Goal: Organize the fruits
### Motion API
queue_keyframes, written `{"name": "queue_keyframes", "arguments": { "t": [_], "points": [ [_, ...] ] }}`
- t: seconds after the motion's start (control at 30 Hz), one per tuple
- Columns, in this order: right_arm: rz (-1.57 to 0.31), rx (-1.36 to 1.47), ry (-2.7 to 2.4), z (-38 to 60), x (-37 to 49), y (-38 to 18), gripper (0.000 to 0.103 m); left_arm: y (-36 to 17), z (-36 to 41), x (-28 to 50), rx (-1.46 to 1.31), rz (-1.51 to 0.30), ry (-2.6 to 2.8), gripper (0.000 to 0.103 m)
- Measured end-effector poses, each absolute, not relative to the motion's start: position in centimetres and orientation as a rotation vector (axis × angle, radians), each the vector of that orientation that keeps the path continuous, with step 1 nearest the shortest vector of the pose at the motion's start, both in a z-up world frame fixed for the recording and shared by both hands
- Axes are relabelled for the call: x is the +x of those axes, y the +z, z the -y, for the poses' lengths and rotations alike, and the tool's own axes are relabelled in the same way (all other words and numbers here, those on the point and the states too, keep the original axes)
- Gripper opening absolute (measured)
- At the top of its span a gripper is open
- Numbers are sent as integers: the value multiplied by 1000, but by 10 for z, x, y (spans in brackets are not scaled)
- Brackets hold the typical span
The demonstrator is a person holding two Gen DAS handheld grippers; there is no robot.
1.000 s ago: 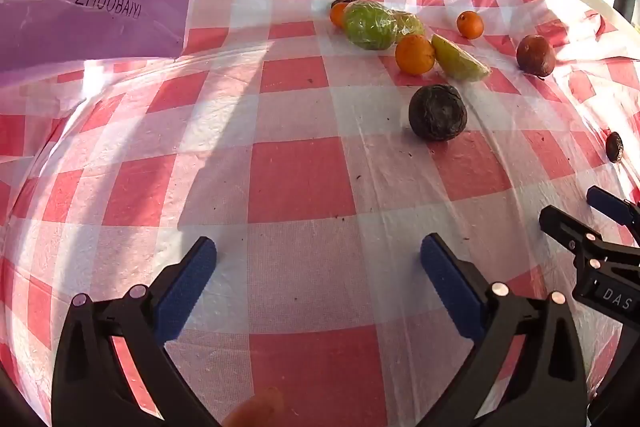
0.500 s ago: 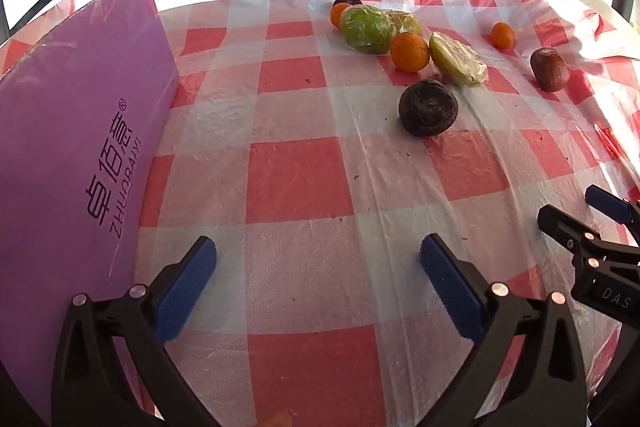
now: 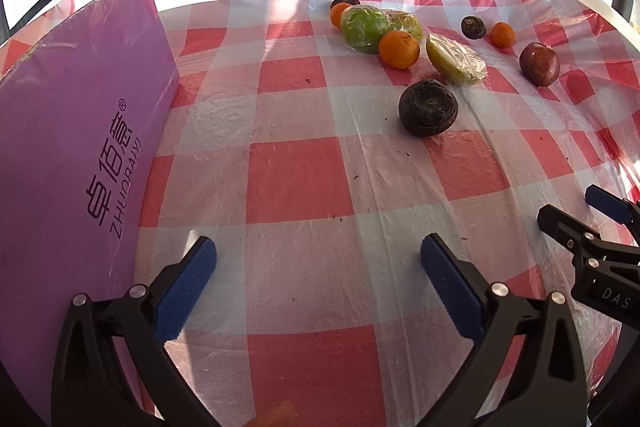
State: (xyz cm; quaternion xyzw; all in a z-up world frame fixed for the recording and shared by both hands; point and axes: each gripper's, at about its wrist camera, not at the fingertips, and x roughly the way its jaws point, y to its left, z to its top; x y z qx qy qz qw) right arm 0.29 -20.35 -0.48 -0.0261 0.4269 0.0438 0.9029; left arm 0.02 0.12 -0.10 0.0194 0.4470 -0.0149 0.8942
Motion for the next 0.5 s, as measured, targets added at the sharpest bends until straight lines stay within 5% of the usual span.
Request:
{"name": "queue_keyframes", "arguments": {
  "t": [0.5],
  "points": [
    [-884,-55,90,205,5,-5,88,1,0,2,42,-929,-30,102]
  ]
}}
